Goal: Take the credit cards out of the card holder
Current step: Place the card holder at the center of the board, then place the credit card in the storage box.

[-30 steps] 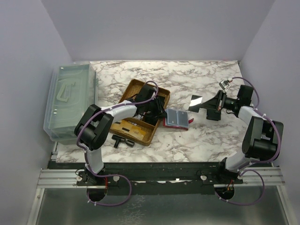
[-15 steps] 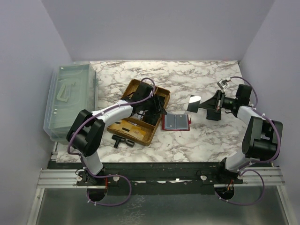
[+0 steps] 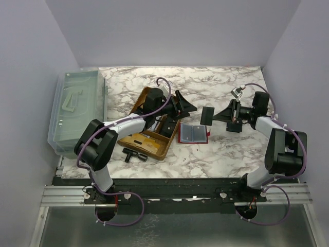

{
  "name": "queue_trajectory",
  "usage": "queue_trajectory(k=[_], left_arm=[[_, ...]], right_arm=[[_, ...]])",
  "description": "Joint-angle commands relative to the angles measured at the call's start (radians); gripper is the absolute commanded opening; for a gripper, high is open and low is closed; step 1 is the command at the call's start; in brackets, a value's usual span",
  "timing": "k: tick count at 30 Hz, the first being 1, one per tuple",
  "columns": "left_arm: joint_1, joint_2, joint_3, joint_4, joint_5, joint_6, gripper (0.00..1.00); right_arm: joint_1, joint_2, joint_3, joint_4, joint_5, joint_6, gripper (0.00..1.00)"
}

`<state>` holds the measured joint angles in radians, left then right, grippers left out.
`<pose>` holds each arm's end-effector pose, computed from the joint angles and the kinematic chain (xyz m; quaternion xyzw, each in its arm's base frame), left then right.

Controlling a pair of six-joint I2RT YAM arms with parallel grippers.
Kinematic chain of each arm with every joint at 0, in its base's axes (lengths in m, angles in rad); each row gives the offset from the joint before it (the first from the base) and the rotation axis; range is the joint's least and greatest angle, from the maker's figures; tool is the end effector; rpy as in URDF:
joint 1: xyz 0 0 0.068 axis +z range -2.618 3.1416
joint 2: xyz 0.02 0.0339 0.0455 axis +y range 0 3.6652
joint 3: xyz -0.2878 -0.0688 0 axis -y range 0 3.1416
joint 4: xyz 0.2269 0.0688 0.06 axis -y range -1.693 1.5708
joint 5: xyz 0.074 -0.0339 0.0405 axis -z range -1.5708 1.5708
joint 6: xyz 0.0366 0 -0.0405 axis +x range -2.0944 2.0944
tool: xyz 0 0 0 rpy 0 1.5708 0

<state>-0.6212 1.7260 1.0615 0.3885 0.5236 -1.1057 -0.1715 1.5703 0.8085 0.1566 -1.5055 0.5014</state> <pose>0.2998 -0.2371 0.2763 -0.0333 0.7854 -0.5770 0.2216 0.2903 -0.0132 0.2446 -0.0862 0.7149 0.6529 0.2348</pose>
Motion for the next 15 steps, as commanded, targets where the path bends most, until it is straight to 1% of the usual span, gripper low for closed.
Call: queue_trajectory(k=[1,5,10,15], left_arm=[[0.0,0.056,0.008,0.239,0.103,-0.109,0.76],[-0.008,0.104,0.027,0.283,0.146,-0.14,0.76],[-0.018,0.15,0.03,0.389,0.185,-0.202,0.75],[-0.025,0.186,0.05,0.472,0.222,-0.26,0.72]], right_arm=[[0.015,-0.006,-0.017,0.059,-0.026,0.038,0.0],[0.018,-0.002,-0.019,0.094,-0.038,0.076,0.0],[0.022,0.006,-0.02,0.138,-0.052,0.128,0.0],[0.032,0.018,-0.02,0.168,-0.056,0.155,0.0]])
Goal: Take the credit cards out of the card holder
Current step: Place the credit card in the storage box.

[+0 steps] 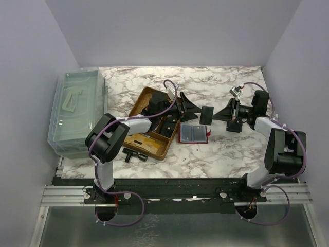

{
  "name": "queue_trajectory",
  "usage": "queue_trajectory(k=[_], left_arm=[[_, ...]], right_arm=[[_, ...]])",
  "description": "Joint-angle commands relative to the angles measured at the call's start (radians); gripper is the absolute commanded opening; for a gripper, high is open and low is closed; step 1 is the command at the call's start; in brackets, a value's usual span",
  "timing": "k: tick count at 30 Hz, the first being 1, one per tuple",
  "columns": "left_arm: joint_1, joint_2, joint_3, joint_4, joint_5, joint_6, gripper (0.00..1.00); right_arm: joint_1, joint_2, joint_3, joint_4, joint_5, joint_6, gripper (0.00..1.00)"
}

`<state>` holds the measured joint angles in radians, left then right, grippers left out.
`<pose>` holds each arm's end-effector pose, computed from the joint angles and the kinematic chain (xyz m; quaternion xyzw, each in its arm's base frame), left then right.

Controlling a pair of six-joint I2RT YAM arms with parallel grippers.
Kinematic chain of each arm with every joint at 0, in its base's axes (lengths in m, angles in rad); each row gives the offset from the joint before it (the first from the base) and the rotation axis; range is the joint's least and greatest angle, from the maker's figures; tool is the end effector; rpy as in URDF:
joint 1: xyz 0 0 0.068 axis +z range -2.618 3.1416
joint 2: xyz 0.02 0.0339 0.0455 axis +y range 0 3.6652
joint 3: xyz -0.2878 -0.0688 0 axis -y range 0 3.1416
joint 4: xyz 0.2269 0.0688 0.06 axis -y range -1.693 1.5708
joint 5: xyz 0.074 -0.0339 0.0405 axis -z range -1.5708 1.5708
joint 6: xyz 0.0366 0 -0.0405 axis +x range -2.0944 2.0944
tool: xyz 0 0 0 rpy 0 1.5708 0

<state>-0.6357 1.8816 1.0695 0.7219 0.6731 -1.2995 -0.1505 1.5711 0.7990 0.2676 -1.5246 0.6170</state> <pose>0.3163 -0.2617 0.2549 -0.0165 0.7314 -0.6626 0.1604 0.2930 -0.0074 0.2494 -0.0923 0.7090 0.6636 0.2202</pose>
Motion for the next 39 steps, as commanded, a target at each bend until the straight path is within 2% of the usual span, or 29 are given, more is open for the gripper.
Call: queue_trajectory(k=[1,4,11,13,15,16,19,21,22,24,26,29,31,34,35,37,39], left_arm=[[-0.012,0.043,0.049,0.154,0.086,-0.081,0.7],[-0.017,0.075,0.062,0.205,0.119,-0.12,0.64],[-0.021,0.105,0.051,0.264,0.133,-0.169,0.38],[-0.022,0.107,0.048,0.278,0.134,-0.175,0.25],[-0.022,0.112,0.044,0.297,0.133,-0.188,0.05],[-0.022,0.114,0.04,0.304,0.128,-0.193,0.0],[-0.018,0.101,0.018,0.313,0.111,-0.192,0.0],[-0.01,0.081,-0.01,0.315,0.104,-0.184,0.0],[-0.002,0.065,-0.027,0.314,0.103,-0.177,0.0],[0.024,0.028,-0.079,0.312,0.111,-0.16,0.0],[0.067,-0.026,-0.13,0.282,0.128,-0.126,0.0],[0.138,-0.136,-0.183,0.128,0.151,-0.013,0.0],[0.18,-0.204,-0.176,-0.074,0.172,0.116,0.0],[0.221,-0.264,-0.101,-0.464,0.161,0.373,0.0],[0.226,-0.266,-0.054,-0.688,0.139,0.48,0.0],[0.227,-0.248,0.06,-0.98,0.079,0.674,0.0],[0.227,-0.223,0.15,-1.168,0.021,0.809,0.0]], right_arm=[[0.013,0.02,-0.009,0.06,-0.036,0.042,0.0],[0.019,0.031,-0.008,0.066,-0.039,0.05,0.0],[0.029,0.038,-0.006,0.069,-0.036,0.049,0.0],[0.031,0.039,-0.009,0.068,-0.033,0.048,0.0],[0.032,0.04,-0.009,0.068,-0.031,0.042,0.0],[0.033,0.039,-0.009,0.068,-0.03,0.039,0.0],[0.034,0.033,-0.003,0.042,-0.025,0.003,0.0],[0.034,0.024,0.019,-0.043,-0.017,-0.082,0.13],[0.033,0.019,0.035,-0.124,-0.009,-0.14,0.27],[0.033,0.01,0.062,-0.219,-0.003,-0.239,0.45],[0.033,0.006,0.075,-0.252,-0.02,-0.287,0.56],[0.031,-0.004,0.111,-0.383,0.005,-0.413,0.67],[0.031,0.004,0.155,-0.494,0.033,-0.527,0.69],[0.031,0.029,0.202,-0.612,0.069,-0.656,0.69],[0.031,0.037,0.214,-0.637,0.079,-0.683,0.69],[0.031,0.048,0.233,-0.674,0.095,-0.723,0.7],[0.032,0.055,0.243,-0.694,0.102,-0.745,0.7]])
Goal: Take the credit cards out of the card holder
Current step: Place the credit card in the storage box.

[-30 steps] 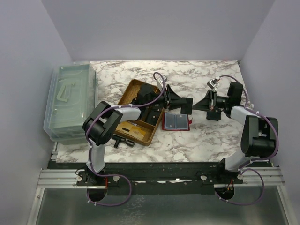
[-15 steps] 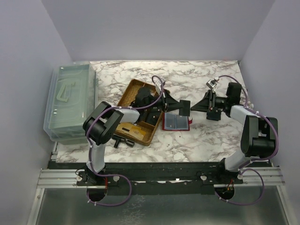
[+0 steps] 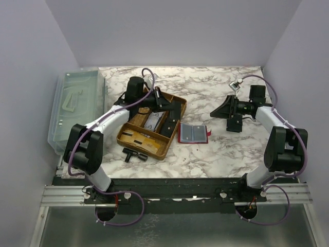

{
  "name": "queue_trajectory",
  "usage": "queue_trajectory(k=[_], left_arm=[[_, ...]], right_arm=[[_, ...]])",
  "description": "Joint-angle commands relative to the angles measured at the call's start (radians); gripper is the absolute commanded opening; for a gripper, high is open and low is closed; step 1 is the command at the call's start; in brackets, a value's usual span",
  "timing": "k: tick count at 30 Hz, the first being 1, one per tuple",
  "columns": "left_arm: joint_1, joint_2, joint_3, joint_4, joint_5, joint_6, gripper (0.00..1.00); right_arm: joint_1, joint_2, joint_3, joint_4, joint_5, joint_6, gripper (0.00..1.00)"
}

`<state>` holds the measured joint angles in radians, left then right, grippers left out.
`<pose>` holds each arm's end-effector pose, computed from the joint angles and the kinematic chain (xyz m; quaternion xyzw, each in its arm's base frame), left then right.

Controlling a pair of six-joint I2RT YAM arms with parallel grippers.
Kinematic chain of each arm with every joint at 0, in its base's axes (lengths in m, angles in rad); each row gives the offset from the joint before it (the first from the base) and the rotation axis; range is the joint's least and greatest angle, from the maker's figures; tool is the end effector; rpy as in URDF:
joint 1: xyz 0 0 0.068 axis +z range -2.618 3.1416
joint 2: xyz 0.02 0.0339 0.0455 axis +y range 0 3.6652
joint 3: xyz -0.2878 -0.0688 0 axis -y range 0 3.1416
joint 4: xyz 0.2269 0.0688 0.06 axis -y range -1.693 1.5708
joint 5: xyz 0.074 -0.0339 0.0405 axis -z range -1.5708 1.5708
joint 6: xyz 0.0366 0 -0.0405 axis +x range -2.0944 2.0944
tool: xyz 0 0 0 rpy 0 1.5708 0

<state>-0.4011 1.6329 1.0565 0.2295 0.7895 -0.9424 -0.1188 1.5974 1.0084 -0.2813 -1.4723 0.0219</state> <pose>0.3163 -0.1624 0.2935 0.0109 0.7871 -0.5764 0.2192 0.3019 0.0006 0.2657 -0.1809 0.7105 0.6176 0.2845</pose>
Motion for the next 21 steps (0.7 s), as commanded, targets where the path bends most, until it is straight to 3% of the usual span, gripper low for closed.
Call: queue_trajectory(k=[1,10,21], left_arm=[[-0.007,0.04,0.197,-0.743,-0.12,0.498,0.0],[-0.008,0.188,0.412,-0.972,-0.24,0.687,0.01],[-0.016,0.313,0.523,-1.012,-0.314,0.692,0.01]], right_arm=[[-0.001,0.032,0.035,-0.147,0.053,-0.154,0.7],[0.0,0.039,0.035,-0.167,0.062,-0.178,0.7],[0.0,0.032,0.034,-0.183,0.079,-0.198,0.71]])
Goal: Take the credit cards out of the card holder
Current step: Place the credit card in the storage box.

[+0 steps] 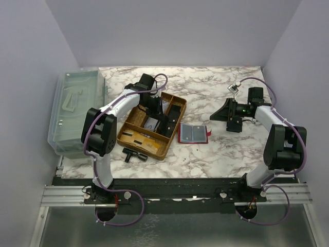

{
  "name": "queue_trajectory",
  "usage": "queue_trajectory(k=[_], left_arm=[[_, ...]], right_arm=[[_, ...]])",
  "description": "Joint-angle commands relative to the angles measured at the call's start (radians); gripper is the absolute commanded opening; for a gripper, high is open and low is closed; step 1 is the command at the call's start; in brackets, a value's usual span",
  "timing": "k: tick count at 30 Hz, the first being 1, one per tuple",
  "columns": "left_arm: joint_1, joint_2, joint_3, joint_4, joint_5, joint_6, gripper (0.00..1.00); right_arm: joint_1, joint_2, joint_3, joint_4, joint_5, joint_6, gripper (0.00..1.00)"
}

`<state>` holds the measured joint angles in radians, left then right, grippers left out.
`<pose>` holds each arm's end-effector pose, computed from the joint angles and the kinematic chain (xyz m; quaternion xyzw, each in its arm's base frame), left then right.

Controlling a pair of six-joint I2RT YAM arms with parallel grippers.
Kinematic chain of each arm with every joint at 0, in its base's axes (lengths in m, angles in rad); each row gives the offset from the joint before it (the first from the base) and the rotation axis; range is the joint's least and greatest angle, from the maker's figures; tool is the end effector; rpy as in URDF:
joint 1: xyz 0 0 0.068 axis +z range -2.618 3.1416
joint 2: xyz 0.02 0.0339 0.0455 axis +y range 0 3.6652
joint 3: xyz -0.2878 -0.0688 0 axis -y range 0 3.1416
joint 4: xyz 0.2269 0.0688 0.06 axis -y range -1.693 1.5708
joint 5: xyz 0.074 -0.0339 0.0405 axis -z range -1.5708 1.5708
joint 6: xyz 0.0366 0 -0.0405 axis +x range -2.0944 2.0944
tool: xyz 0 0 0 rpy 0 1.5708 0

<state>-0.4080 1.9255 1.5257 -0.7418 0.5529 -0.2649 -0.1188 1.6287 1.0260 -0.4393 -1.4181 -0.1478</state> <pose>0.3559 -0.1748 0.2547 0.1252 0.9334 -0.3194 0.1053 0.2999 0.0006 0.2529 -0.1808 0.7301 0.5966 0.2801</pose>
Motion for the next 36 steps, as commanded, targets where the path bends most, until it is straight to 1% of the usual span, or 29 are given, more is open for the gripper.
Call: queue_trajectory(k=[1,4,14,22,28,36], left_arm=[[-0.01,0.022,0.058,-0.039,-0.091,0.006,0.01],[-0.024,0.025,0.068,-0.039,-0.144,-0.022,0.01],[-0.109,0.03,0.071,0.002,-0.414,-0.134,0.0],[-0.193,0.061,0.106,-0.028,-0.642,-0.231,0.0],[-0.239,0.076,0.121,-0.064,-0.736,-0.218,0.0],[-0.275,0.123,0.226,-0.162,-0.851,-0.15,0.0]], right_arm=[[0.0,0.001,0.019,-0.027,0.025,-0.03,0.71],[-0.001,0.008,0.022,-0.03,0.025,-0.032,0.71],[-0.001,0.027,0.033,-0.039,0.015,-0.036,0.71],[0.0,0.017,0.022,-0.038,0.017,-0.038,0.71],[-0.001,0.011,0.016,-0.036,0.019,-0.038,0.71],[-0.001,0.012,0.015,-0.036,0.016,-0.038,0.71]])
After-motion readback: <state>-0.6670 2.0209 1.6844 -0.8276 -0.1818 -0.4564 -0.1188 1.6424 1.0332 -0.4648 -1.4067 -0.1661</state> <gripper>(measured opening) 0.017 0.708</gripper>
